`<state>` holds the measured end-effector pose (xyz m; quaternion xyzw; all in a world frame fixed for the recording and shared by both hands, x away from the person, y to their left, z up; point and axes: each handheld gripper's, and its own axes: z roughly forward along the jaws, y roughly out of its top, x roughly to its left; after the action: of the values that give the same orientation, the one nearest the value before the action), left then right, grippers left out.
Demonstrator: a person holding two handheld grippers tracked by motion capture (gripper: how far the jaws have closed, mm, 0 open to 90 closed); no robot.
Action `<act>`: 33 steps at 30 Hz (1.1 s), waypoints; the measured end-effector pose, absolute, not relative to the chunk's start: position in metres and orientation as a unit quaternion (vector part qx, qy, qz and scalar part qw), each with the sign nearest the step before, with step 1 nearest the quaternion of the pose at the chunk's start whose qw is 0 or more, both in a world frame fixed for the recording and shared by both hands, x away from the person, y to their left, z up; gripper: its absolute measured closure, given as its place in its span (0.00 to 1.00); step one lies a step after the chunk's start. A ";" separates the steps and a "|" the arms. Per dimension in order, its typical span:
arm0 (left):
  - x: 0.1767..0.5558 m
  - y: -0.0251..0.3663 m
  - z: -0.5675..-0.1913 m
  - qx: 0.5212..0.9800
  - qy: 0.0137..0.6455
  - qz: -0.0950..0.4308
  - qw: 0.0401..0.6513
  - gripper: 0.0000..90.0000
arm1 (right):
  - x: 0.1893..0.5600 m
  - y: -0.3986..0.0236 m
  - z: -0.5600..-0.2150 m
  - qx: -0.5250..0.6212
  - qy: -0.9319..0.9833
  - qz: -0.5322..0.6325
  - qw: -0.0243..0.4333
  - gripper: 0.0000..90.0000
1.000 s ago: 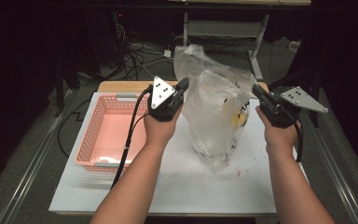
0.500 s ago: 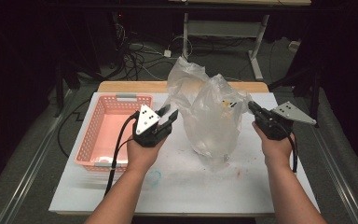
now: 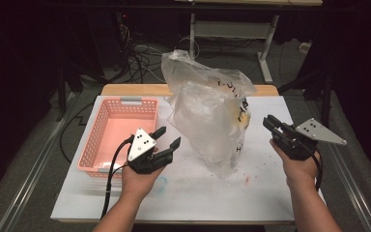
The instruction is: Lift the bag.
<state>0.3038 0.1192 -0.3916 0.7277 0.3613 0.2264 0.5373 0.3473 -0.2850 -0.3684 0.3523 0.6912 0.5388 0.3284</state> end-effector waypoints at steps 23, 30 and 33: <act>0.298 0.074 -0.468 0.809 0.337 0.107 0.470 0.06 | 0.333 -0.286 -0.461 0.386 0.768 0.459 0.227 0.04; 0.298 0.067 -0.490 0.821 0.336 0.114 0.448 0.00 | 0.329 -0.284 -0.469 0.377 0.779 0.444 0.232 0.00; 0.293 0.069 -0.489 0.801 0.333 0.131 0.481 0.00 | 0.328 -0.282 -0.469 0.371 0.775 0.449 0.244 0.00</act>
<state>0.2933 0.0695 -0.4890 0.8008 0.3325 0.1312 0.4806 0.3276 -0.2822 -0.4686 0.3714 0.7751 0.4489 0.2444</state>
